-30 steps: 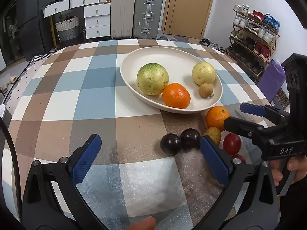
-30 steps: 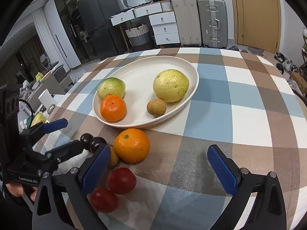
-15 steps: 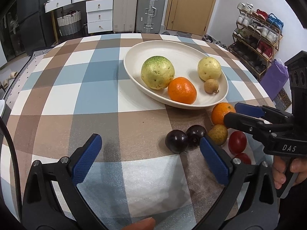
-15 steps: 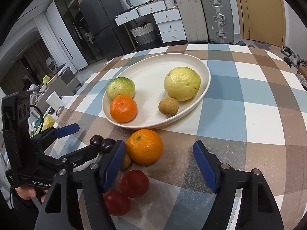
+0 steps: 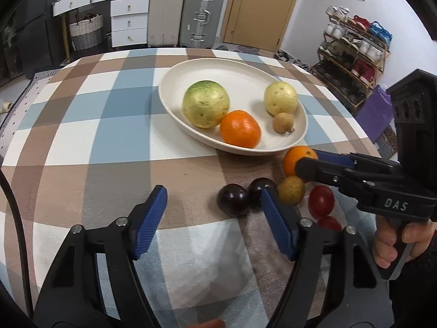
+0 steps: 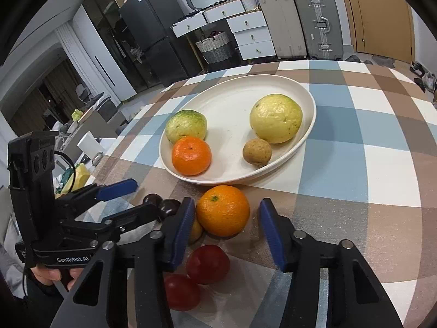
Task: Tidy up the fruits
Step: 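Grasp the dark plum with the left tool while the right tool grasps the mandarin, then carry the plum in the left tool while the right tool carries the mandarin over the plate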
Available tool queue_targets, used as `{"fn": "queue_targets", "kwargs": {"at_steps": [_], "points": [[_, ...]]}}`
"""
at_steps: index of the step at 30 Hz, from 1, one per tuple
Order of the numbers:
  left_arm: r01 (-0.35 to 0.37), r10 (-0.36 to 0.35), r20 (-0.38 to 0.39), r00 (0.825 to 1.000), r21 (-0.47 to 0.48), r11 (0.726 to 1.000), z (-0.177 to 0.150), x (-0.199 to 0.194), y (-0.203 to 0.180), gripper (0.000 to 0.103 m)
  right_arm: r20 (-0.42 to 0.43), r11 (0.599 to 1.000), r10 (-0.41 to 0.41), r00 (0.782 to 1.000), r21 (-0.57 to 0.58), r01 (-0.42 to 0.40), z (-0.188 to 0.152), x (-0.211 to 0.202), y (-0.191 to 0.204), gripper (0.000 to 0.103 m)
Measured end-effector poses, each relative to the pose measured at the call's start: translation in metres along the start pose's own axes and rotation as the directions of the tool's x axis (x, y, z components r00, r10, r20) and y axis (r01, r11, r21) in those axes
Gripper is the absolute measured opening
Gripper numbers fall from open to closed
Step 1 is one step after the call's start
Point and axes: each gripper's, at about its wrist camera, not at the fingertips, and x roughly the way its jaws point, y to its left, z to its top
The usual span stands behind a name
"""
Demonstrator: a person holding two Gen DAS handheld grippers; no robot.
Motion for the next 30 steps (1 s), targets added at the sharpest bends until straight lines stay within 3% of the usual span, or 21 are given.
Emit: {"fn": "queue_targets", "kwargs": {"at_steps": [11,19,22,26,30], "points": [[0.077,-0.077,-0.014,0.997,-0.012,0.997,-0.002,0.0,0.0,0.05,0.015,1.0,0.007,1.0,0.004,-0.007,-0.001,-0.002,-0.001,0.041],[0.063,-0.063,-0.005,0.998,-0.015,0.998,-0.002,-0.004,0.004,0.048,0.049,1.0,-0.003,0.999,0.01,0.002,-0.003,-0.016,-0.005,0.041],[0.076,-0.077,-0.019,0.997,-0.014,0.997,-0.004,0.0,0.003,0.041,0.053,1.0,-0.011,0.999,0.015,0.01,-0.003,-0.018,-0.007,0.041],[0.107,-0.107,-0.021,0.994,-0.007,0.994,-0.004,0.0,0.001,0.023,0.06,1.0,-0.011,0.998,0.015,0.01,-0.003,-0.02,-0.008,0.041],[0.108,-0.107,-0.012,0.994,0.007,0.994,-0.003,-0.001,-0.002,0.023,0.063,1.0,-0.012,0.998,0.02,0.01,-0.002,-0.02,-0.01,0.041]]}}
